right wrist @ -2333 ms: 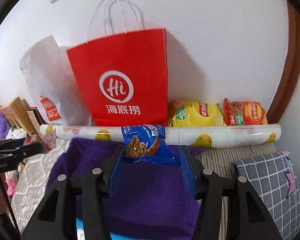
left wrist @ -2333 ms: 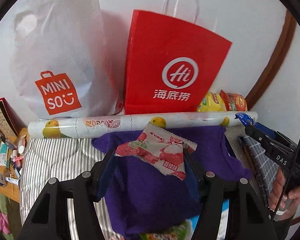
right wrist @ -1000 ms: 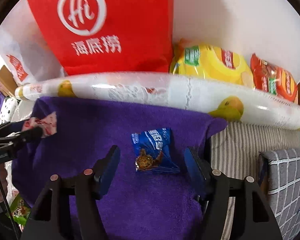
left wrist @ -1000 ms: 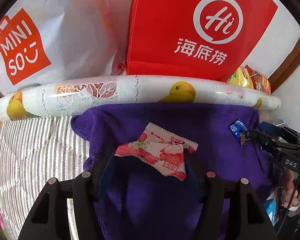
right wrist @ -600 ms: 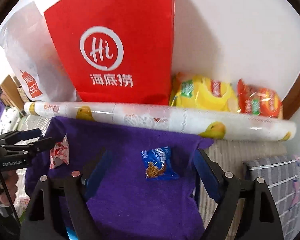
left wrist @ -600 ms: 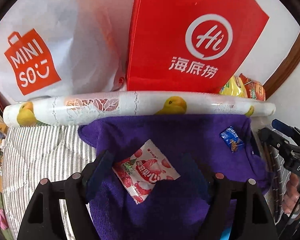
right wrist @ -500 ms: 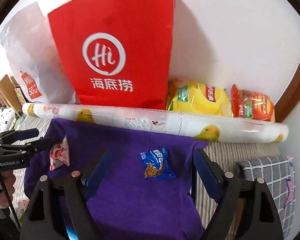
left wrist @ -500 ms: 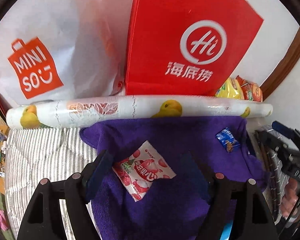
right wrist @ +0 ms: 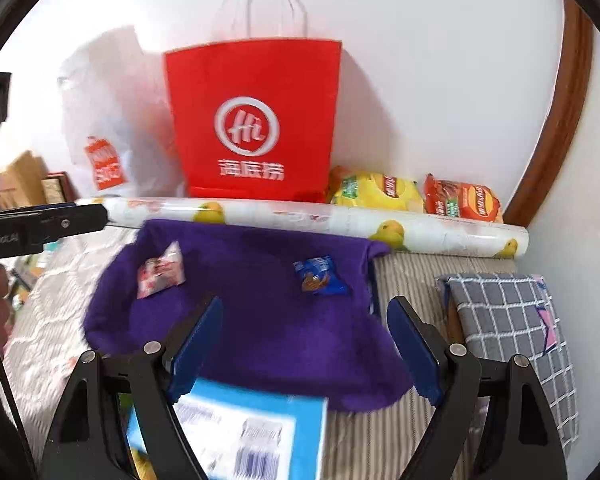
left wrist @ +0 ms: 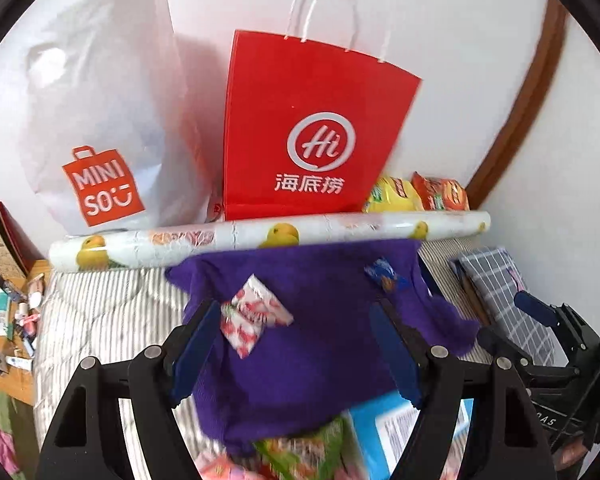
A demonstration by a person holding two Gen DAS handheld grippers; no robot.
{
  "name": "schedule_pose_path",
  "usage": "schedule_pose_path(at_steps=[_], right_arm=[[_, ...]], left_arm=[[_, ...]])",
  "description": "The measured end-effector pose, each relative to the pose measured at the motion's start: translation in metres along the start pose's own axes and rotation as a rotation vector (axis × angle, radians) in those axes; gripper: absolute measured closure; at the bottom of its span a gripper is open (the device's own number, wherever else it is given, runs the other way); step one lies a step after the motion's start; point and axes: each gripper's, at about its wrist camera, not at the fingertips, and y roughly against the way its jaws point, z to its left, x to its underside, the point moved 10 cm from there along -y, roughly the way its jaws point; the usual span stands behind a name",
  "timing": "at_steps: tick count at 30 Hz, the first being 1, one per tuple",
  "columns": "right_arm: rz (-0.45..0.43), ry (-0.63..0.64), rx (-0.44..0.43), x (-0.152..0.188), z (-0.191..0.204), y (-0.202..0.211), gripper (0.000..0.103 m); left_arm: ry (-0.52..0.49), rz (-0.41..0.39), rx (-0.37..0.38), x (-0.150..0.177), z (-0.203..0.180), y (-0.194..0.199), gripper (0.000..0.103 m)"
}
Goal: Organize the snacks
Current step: 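Withdraw both tools from the towel back toward the snack pile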
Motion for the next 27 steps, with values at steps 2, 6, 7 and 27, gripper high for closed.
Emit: schedule_pose_path(at_steps=[2,6,7,27], right_arm=[[-0.014,-0.023,-0.034,0.011,0.003,0.014,0.019],[0.052,-0.075,-0.097,0.04,0.01,0.029,0.019],[0.072,-0.078,-0.104,0.049,0.012,0.032,0.019],[0.224,-0.269,-0.27,0.179,0.043,0.037,0.045]], left_arm=[[-0.015,0.002,0.0,0.011,-0.003,0.014,0.027],[-0.012,-0.006,0.006,0.032,-0.003,0.038,0.027],[-0.008,-0.007,0.006,0.039,-0.003,0.044,0.027],[0.164,-0.006,-0.106,0.15,0.051,0.086,0.027]])
